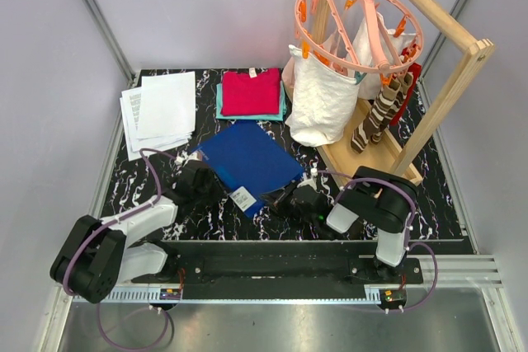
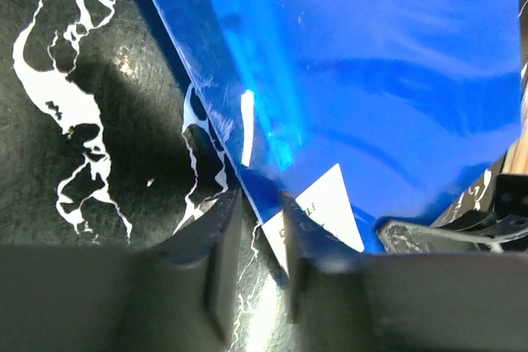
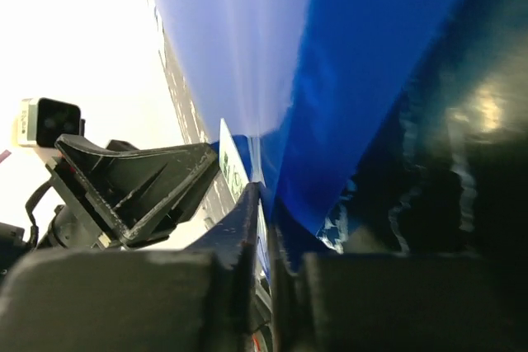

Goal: Put the files into the folder

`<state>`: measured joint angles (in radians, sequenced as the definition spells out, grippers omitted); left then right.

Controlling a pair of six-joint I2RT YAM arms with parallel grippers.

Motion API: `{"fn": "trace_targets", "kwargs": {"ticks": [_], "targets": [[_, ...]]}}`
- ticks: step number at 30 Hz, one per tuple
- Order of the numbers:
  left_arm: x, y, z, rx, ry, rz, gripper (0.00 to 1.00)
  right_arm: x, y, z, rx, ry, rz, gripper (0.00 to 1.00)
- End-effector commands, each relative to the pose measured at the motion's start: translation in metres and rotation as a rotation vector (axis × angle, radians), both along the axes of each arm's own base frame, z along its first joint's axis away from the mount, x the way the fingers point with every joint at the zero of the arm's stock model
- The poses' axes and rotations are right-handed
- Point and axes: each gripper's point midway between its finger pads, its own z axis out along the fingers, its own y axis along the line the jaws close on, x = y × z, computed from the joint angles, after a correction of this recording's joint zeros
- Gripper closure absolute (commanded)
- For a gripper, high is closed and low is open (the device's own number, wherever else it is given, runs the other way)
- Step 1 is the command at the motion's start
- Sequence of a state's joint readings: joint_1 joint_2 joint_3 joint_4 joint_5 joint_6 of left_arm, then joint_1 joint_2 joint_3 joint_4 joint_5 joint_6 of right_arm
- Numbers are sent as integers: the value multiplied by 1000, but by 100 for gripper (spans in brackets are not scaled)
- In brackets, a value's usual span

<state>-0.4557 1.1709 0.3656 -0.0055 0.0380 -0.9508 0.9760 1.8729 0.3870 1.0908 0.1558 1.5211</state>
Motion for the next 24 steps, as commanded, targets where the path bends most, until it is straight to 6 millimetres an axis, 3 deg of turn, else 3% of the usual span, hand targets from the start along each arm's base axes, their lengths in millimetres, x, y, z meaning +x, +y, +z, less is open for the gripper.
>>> {"fn": "trace_targets", "kwargs": {"ticks": [1,2,3,5,6,7,8,9,10,11,13,14,16,17,19,20,22,23,24], "targets": [[-12,3,6,15,21,-12,59,3,20,35,13,-146,96,99],[-8,1,18,8,5,-16,54,0,21,37,-9,-171,119,100],[-17,4,19,21,37,-20,43,-3,21,32,-44,-168,132,100],[-14,2,50,-3,-19,-32,32,-10,23,45,-83,-244,171,100],[-23,8,54,17,10,-32,27,-11,20,43,-135,-255,174,100],[-24,10,72,10,-34,-34,17,-11,20,58,-144,-301,179,100],[-19,10,94,3,-79,-27,12,-15,21,60,-210,-364,216,100],[-28,17,98,24,-57,-23,10,-13,19,57,-288,-376,224,100],[-31,21,114,20,-92,-21,9,-14,19,68,-314,-422,232,100],[-26,26,137,25,-141,9,7,-17,18,65,-389,-483,270,100],[-36,36,155,38,-149,32,5,-14,18,72,-463,-583,291,100],[-33,38,177,28,-193,49,1,-15,18,70,-491,-602,308,100],[-36,49,190,44,-184,106,1,-18,25,73,-519,-666,350,100],[-35,50,209,25,-209,123,1,-21,29,75,-522,-695,369,100],[-34,51,213,30,-168,156,1,-31,39,79,-575,-785,421,100],[-31,51,230,13,-183,175,1,-33,41,79,-610,-807,437,100],[-24,50,232,18,-146,209,1,-37,47,86,-693,-889,438,100],[-19,49,244,1,-157,229,1,-36,46,86,-727,-905,436,100],[-15,50,241,11,-130,253,1,-33,47,92,-758,-924,409,100]]}}
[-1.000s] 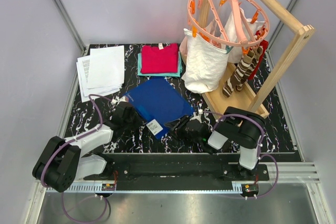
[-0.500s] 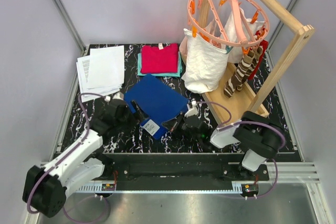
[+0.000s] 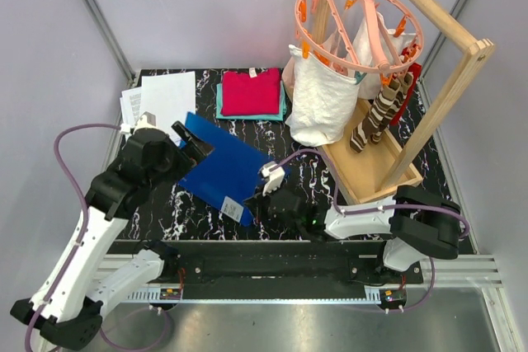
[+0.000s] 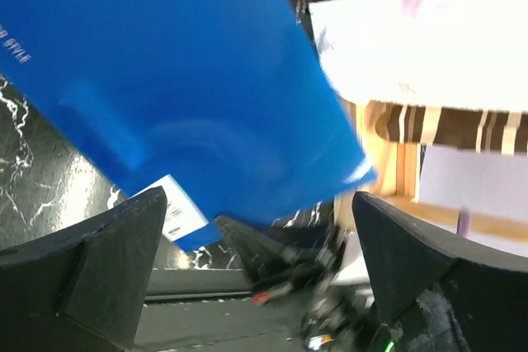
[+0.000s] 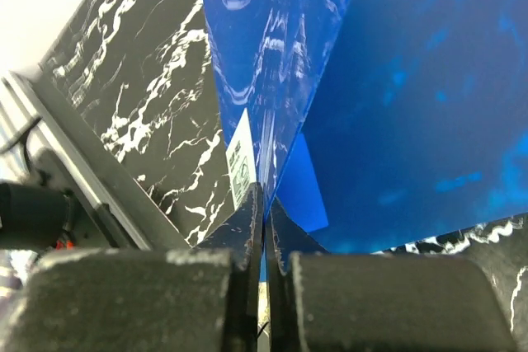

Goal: Put the files into the folder

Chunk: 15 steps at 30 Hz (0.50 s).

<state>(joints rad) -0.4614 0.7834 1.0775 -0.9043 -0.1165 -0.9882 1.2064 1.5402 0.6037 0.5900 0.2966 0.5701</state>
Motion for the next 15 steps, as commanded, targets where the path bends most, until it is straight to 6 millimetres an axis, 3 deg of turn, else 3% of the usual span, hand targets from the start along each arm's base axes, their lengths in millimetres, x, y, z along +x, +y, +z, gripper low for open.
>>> {"fn": "trace_targets", "kwargs": {"ticks": [1,2,4,5,6,8,15], "targets": [[14,10,4,-8,97,153,1,5,9,23,-156,-259,4,100],[18,11,12,-29,99,181,1,7,7,24,-175,-277,-14,100],[21,13,0,-30,207,245,1,4,8,27,-202,-320,-6,100],[24,16,8,-41,220,277,1,6,6,28,-221,-341,-25,100],[25,18,-6,-10,305,304,1,5,6,28,-236,-359,-30,100],[31,18,-4,-4,335,322,1,3,6,30,-267,-396,-37,100],[50,7,-25,9,392,316,1,-5,10,26,-339,-473,-26,100]]}}
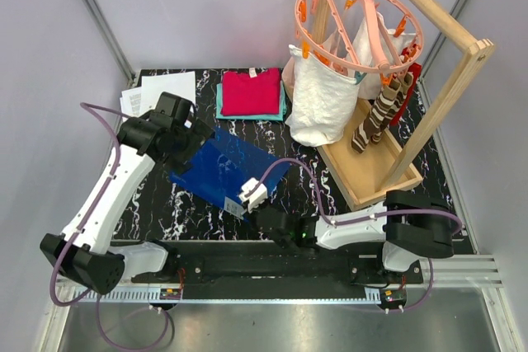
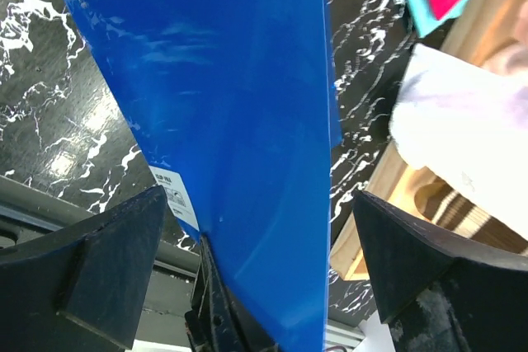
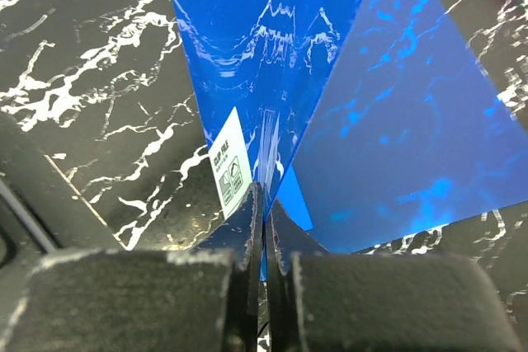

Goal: Put the files into the folder

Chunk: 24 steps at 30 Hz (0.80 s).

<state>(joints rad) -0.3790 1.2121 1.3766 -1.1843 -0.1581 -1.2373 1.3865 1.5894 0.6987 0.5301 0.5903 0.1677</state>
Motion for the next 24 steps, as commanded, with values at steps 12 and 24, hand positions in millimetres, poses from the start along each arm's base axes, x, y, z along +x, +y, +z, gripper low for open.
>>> {"fn": "trace_targets", "kwargs": {"ticks": [12,24], "targets": [[-7,33,-19,292,-187,-223,90,-21,2,25,-38,-30,83,73],[-48,30,-24,332,-397,-549,100,-40,-72,88,31,287,98,0]]}}
